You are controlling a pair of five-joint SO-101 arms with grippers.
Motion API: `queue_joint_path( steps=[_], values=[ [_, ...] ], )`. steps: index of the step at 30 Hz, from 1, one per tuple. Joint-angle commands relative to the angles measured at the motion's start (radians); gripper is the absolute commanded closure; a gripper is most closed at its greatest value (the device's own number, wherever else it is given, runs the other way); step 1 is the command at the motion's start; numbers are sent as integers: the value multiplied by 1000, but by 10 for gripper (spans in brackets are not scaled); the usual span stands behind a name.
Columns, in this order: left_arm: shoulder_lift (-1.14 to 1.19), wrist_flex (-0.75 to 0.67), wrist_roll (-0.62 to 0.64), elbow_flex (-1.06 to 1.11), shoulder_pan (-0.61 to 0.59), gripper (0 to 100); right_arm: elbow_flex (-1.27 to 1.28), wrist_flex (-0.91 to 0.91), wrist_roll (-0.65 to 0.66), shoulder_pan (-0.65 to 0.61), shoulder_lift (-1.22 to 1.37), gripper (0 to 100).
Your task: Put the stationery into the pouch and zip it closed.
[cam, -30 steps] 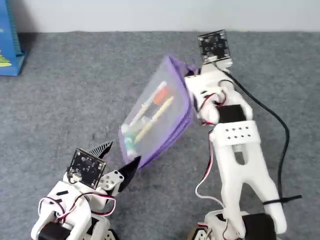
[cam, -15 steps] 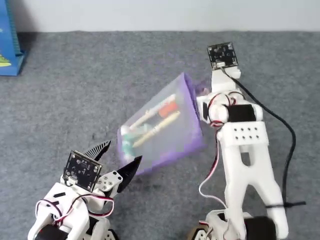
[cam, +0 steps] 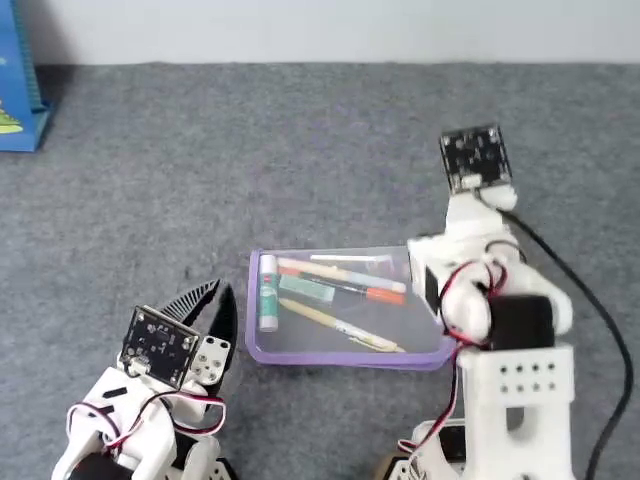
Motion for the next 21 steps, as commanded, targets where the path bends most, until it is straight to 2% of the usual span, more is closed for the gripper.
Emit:
queue_joint_path(
  steps=[1, 5, 9, 15, 21],
  values=[
    [-11, 5, -23, -33, -63, 988, 75, 8, 8, 7, -110, 991],
    [-11, 0, -80, 8, -158, 987, 192, 8, 6, 7, -245, 991],
    [-11, 2, -140, 73, -178, 987, 307, 7, 2, 7, -398, 991],
    [-11, 8, -40, 124, -178, 987, 470, 7, 0, 7, -590, 991],
    [-11, -26, -32, 236, -180, 987, 643, 7, 0, 8, -748, 991]
  ],
)
